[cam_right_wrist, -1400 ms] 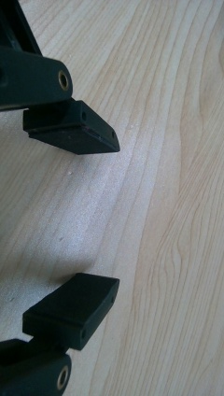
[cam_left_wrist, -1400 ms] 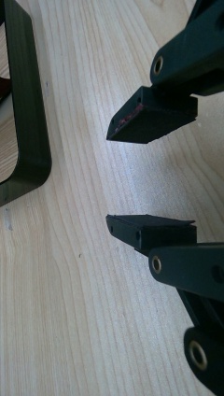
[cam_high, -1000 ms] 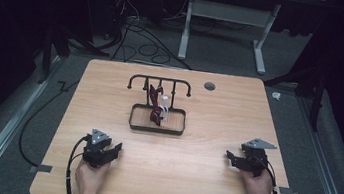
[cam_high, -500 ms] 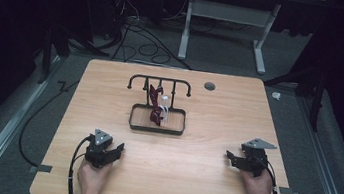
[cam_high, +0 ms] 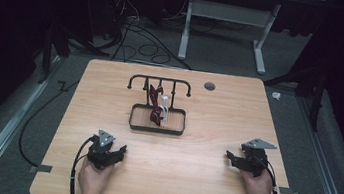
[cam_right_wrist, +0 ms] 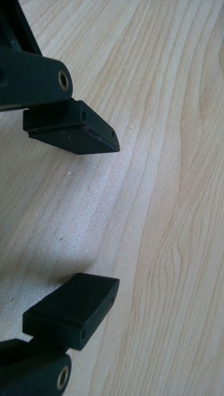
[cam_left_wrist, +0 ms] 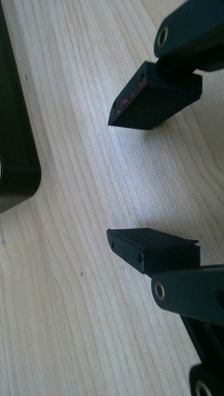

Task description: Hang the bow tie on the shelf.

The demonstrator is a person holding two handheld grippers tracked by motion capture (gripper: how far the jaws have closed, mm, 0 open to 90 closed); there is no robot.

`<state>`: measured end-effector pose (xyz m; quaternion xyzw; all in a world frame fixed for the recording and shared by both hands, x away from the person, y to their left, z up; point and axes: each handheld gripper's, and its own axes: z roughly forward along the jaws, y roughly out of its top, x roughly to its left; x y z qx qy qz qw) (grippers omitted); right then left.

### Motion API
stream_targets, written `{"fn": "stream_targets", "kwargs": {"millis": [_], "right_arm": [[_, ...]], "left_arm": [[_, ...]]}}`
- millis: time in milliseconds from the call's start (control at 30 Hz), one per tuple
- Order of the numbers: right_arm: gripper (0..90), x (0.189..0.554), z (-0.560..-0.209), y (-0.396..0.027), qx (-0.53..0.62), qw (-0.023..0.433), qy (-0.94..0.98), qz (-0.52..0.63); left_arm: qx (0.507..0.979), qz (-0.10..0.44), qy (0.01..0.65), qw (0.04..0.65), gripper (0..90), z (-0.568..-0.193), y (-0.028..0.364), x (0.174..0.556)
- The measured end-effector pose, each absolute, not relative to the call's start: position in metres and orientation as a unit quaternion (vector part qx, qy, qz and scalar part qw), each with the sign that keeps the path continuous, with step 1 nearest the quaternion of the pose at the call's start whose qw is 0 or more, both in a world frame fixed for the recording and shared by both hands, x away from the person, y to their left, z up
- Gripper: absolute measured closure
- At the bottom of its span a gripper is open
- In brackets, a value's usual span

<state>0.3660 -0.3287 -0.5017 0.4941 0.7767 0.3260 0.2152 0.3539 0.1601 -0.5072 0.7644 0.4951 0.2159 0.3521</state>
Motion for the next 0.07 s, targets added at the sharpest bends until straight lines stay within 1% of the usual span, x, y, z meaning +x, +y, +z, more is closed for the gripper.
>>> {"fn": "stream_targets", "kwargs": {"millis": [67], "right_arm": [[30.4,0.3659,-0.5017,-0.3287,0.494,0.215,0.777,0.326]], "left_arm": [[0.765,0.216,0.495,0.352,38.7,-0.5072,0.1601,0.3539]]}}
